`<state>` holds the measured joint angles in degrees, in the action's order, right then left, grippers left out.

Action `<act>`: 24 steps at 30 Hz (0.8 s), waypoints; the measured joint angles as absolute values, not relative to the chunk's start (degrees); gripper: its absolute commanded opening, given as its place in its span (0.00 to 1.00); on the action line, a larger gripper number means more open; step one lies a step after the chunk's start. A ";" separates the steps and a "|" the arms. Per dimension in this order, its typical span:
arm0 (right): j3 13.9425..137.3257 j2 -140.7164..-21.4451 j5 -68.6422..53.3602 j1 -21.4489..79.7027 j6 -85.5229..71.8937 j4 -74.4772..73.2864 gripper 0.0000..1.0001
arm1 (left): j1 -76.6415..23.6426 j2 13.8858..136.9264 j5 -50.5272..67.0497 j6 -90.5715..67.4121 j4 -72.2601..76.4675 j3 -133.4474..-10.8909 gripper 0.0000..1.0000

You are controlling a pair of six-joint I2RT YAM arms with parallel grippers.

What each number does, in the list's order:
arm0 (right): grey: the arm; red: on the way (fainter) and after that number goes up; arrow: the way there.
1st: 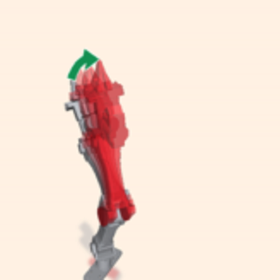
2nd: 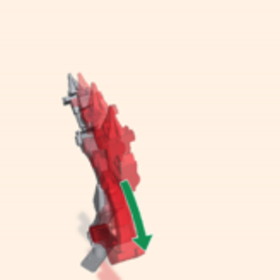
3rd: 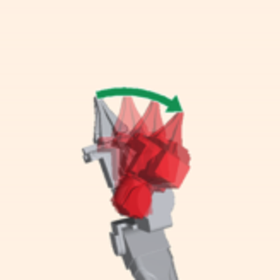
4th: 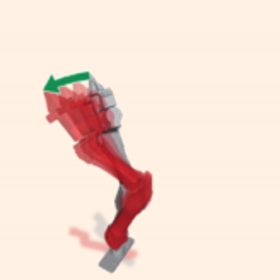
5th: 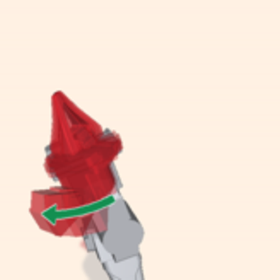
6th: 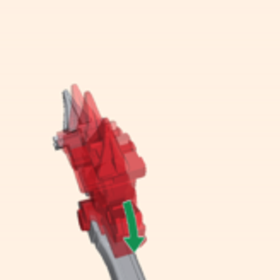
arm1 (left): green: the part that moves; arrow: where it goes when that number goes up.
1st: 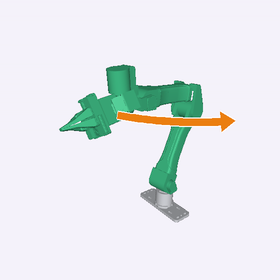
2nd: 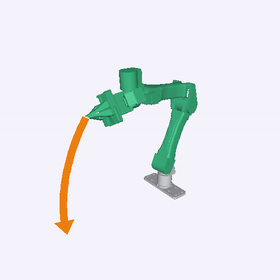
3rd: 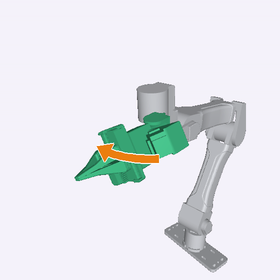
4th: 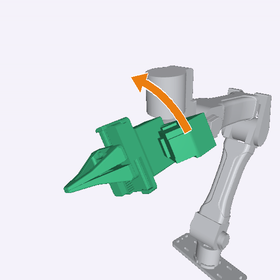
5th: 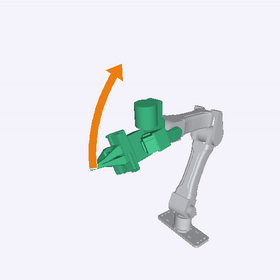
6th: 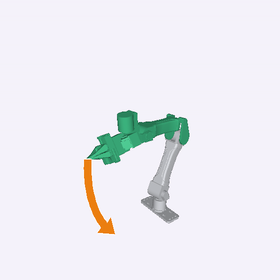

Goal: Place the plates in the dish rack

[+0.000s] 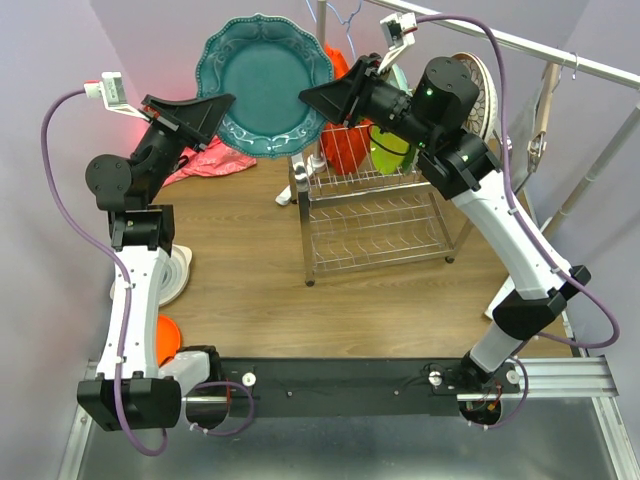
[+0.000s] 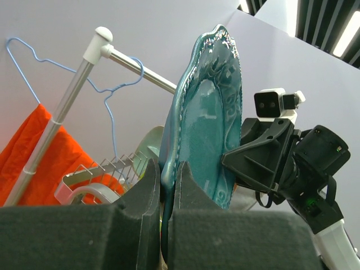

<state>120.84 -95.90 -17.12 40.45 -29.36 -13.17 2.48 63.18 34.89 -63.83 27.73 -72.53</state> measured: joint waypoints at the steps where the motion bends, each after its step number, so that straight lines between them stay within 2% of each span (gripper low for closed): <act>1: 120.84 -95.88 -17.21 40.45 -29.52 -13.28 0.31 | 2.48 63.16 34.72 -63.59 27.73 -72.53 0.00; 13: 124.40 -97.25 -17.45 40.27 -29.63 -15.40 0.31 | 0.97 63.16 32.05 -63.05 28.05 -72.53 0.00; 16: 125.32 -97.89 -17.67 40.16 -29.65 -15.64 0.32 | 0.89 63.16 31.57 -62.98 27.99 -72.53 0.00; 20: 126.04 -98.48 -17.89 40.14 -29.65 -15.68 0.39 | 0.89 63.16 31.29 -62.83 27.94 -72.53 0.00; 24: 126.37 -98.80 -18.55 40.16 -29.61 -15.70 0.38 | 0.62 63.18 31.27 -62.78 27.83 -72.51 0.00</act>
